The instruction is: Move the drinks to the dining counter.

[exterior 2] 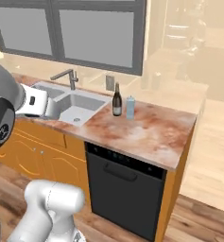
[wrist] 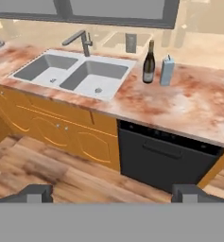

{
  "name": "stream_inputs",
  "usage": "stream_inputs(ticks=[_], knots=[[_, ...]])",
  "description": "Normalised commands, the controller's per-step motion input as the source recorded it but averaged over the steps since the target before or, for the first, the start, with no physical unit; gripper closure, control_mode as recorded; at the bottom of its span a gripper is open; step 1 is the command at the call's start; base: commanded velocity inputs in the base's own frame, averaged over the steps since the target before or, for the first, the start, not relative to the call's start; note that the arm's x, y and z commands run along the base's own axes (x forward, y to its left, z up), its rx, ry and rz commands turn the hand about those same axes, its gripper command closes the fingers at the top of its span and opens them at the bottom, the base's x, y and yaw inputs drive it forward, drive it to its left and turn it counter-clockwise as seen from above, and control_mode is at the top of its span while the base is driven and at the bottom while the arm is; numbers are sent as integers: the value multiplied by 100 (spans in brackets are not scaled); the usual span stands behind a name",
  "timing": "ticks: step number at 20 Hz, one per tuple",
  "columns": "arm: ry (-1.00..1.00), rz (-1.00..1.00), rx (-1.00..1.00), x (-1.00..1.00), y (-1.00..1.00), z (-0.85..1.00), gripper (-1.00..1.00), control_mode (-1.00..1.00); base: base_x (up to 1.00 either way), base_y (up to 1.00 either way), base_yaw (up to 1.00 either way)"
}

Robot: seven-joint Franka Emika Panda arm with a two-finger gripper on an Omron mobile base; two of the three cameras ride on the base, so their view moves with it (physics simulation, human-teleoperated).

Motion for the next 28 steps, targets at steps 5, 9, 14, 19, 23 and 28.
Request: stream_inputs(ticks=[5, 9, 14, 19, 23, 28], knots=[[0, 0, 0, 0, 0, 0, -100, 100, 100, 31, -34], [0, 0, 0, 0, 0, 0, -100, 100, 100, 39, -49], [0, 0, 0, 0, 0, 0, -100, 100, 99, 50, -47], [0, 0, 0, 0, 0, 0, -100, 100, 84, 9, 0], [0, 0, 0, 0, 0, 0, -100, 100, 98, 5, 25], [0, 0, 0, 0, 0, 0, -100, 100, 100, 13, 44]])
